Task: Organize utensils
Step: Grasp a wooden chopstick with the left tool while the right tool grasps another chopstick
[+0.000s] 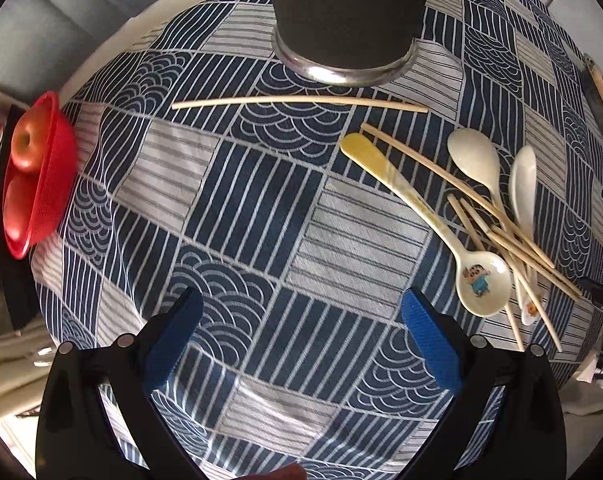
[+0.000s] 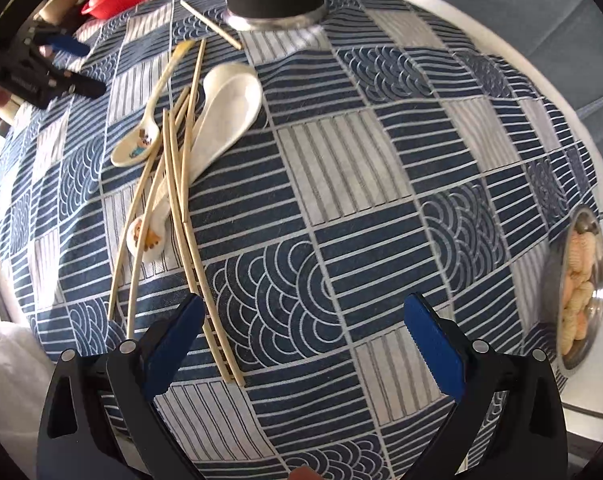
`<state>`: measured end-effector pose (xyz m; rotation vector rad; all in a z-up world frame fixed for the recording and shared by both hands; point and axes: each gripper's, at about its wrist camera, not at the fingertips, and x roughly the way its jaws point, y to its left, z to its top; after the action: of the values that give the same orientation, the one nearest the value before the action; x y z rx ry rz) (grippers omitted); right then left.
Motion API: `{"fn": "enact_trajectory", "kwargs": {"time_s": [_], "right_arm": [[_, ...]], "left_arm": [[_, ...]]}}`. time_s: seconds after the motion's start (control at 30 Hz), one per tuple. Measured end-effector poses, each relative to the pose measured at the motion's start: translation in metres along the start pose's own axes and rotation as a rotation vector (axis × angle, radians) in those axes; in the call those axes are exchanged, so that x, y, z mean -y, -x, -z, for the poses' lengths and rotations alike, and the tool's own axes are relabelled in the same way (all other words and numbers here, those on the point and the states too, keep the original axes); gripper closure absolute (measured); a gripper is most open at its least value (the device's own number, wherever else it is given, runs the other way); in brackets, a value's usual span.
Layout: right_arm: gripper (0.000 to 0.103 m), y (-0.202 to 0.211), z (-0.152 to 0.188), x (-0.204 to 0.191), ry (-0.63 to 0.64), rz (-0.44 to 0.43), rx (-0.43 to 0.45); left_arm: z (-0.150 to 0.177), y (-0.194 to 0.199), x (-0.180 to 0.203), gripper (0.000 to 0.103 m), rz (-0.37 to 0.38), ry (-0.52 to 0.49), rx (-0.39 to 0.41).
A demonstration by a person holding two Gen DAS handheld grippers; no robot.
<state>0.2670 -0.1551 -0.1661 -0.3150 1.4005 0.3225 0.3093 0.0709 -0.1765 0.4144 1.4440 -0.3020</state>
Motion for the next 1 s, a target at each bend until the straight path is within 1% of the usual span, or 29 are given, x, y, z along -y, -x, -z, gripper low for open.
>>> {"fn": "enact_trajectory", "kwargs": {"time_s": [0.1,0.2,0.27,0.4,0.5,0.57,0.63,0.73,0.8,0.9,0.93,1.0], "right_arm": [[0.008,-0.007,-0.001,-0.004,0.006,-0.013,-0.012],[0.008,-0.014,-0.001,-0.008,0.021,0.005,-0.021],[0.008,-0.017,-0.003,-0.008,0.022,0.002,-0.021],[0.008,-0.025,-0.007,-0.008,0.022,0.006,-0.019],[0.008,-0.03,-0.01,-0.004,-0.001,-0.019,-0.02],[0.007,-0.032,-0.011,-0.002,-0.006,-0.036,-0.019],[0.007,-0.032,-0.012,0.003,0.005,-0.04,-0.012],[0.006,-0.033,-0.009,0.009,0.007,-0.042,-0.015],[0.006,-0.035,-0.01,0.011,0.005,-0.042,-0.023],[0.006,-0.039,-0.012,0.013,-0.003,-0.038,-0.032],[0.006,-0.038,-0.011,0.009,-0.006,-0.036,-0.032],[0.006,-0.037,-0.014,0.008,-0.005,-0.035,-0.029]], "left_arm": [[-0.011,-0.006,-0.003,0.006,0.005,-0.055,0.016],[-0.022,-0.012,-0.011,0.006,0.028,-0.081,0.025],[-0.031,-0.016,-0.018,0.006,0.037,-0.108,0.038],[-0.048,-0.021,-0.029,0.006,0.029,-0.182,0.06],[-0.074,-0.024,-0.043,0.006,0.027,-0.249,0.071],[-0.084,-0.027,-0.047,0.006,0.033,-0.305,0.081],[-0.095,-0.03,-0.051,0.006,0.041,-0.363,0.087],[-0.118,-0.034,-0.055,0.006,0.068,-0.437,0.075],[-0.131,-0.039,-0.058,0.006,0.09,-0.473,0.062],[-0.15,-0.047,-0.061,0.006,0.101,-0.525,0.061],[-0.157,-0.05,-0.062,0.006,0.112,-0.545,0.053],[-0.172,-0.051,-0.062,0.004,0.095,-0.59,0.08]]}}
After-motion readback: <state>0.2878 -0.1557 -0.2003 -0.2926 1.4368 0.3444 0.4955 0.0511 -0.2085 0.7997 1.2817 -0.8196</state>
